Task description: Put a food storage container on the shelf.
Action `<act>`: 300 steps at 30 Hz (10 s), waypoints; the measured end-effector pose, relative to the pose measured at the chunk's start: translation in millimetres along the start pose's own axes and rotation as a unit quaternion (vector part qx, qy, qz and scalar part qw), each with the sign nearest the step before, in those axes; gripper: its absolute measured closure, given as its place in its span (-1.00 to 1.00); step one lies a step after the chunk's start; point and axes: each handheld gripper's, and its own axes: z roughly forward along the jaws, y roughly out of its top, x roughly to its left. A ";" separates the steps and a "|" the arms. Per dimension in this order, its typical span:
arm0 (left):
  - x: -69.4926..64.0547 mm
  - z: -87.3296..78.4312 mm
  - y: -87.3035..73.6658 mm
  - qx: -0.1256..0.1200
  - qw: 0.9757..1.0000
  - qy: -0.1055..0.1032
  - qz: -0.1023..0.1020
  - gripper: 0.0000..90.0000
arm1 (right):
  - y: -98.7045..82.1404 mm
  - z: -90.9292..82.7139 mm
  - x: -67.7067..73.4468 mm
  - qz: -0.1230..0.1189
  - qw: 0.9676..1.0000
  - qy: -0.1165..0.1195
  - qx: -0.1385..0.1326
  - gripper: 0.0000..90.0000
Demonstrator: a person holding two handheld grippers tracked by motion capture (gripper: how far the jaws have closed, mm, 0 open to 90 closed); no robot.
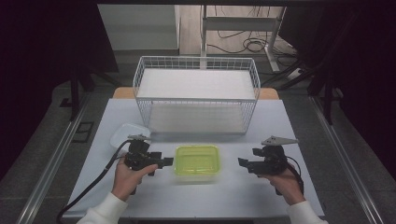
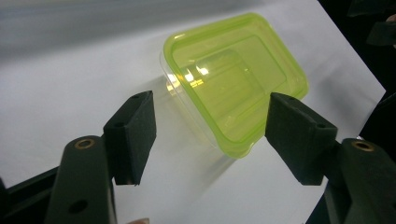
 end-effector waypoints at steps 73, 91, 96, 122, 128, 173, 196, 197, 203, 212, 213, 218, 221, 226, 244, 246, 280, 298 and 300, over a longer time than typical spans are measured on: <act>13.1 49.4 -4.2 0.008 0.995 -0.062 -0.080 0.69 | 4.0 80.0 9.3 0.178 0.971 0.147 0.059 0.75; -5.5 15.5 2.2 -0.042 0.994 -0.089 -0.042 0.70 | 18.1 48.3 20.9 0.128 0.978 0.164 0.003 0.75; -12.2 2.8 4.8 -0.054 0.994 -0.086 -0.026 0.70 | 24.2 38.9 27.5 0.111 0.978 0.174 -0.018 0.74; -23.1 -22.8 51.6 -0.081 0.993 -0.082 0.013 0.71 | 63.6 16.3 27.0 0.081 0.979 0.174 -0.065 0.73; -28.9 -31.3 65.4 -0.089 0.993 -0.077 0.025 0.71 | 76.8 9.2 25.1 0.075 0.978 0.175 -0.081 0.73; 2.8 -48.3 187.0 -0.104 0.989 -0.101 0.027 0.70 | 190.4 19.0 -15.9 0.069 0.975 0.183 -0.108 0.73; 31.0 -25.8 234.7 -0.074 0.990 -0.112 -0.036 0.73 | 234.4 36.4 -42.6 0.124 0.977 0.161 -0.067 0.73; 33.8 -23.8 235.9 -0.072 0.990 -0.115 -0.041 0.73 | 234.7 39.2 -43.9 0.128 0.977 0.158 -0.065 0.73; 44.0 -18.3 242.8 -0.074 0.985 -0.131 -0.081 0.70 | 236.6 56.1 -54.9 0.185 0.969 0.148 -0.064 0.72; 60.2 -4.9 251.9 -0.074 0.979 -0.141 -0.129 0.64 | 240.6 72.4 -58.9 0.250 0.958 0.125 -0.057 0.62; 61.1 -3.9 252.2 -0.075 0.978 -0.142 -0.132 0.63 | 240.4 73.6 -59.8 0.258 0.956 0.127 -0.059 0.61; 63.0 -1.9 252.2 -0.080 0.977 -0.146 -0.132 0.61 | 240.1 75.1 -61.9 0.272 0.952 0.130 -0.062 0.61; 62.9 -1.7 252.0 -0.082 0.977 -0.145 -0.131 0.61 | 239.0 75.4 -62.4 0.276 0.950 0.130 -0.065 0.60; 58.9 -2.5 250.8 -0.103 0.981 -0.120 -0.115 0.44 | 237.1 75.4 -61.8 0.288 0.945 0.132 -0.075 0.46; 22.3 -36.9 228.3 -0.148 0.988 -0.053 -0.006 -0.48 | 228.9 25.0 -28.5 0.217 0.965 0.070 -0.129 -0.34; 15.6 -43.2 221.0 -0.145 0.988 -0.041 0.017 -0.49 | 225.4 17.2 -24.7 0.194 0.970 0.068 -0.127 -0.35; -7.6 -39.2 20.4 -0.035 0.996 -0.014 0.083 -0.39 | 23.2 6.3 14.2 0.038 0.996 0.079 -0.002 -0.42; -0.4 -30.7 7.5 -0.016 0.997 0.007 0.078 -0.39 | -0.2 17.7 11.7 0.009 0.998 0.056 0.028 -0.43; -0.6 -31.3 7.8 -0.018 0.997 0.010 0.077 -0.39 | -1.0 16.9 10.7 0.012 0.998 0.055 0.028 -0.44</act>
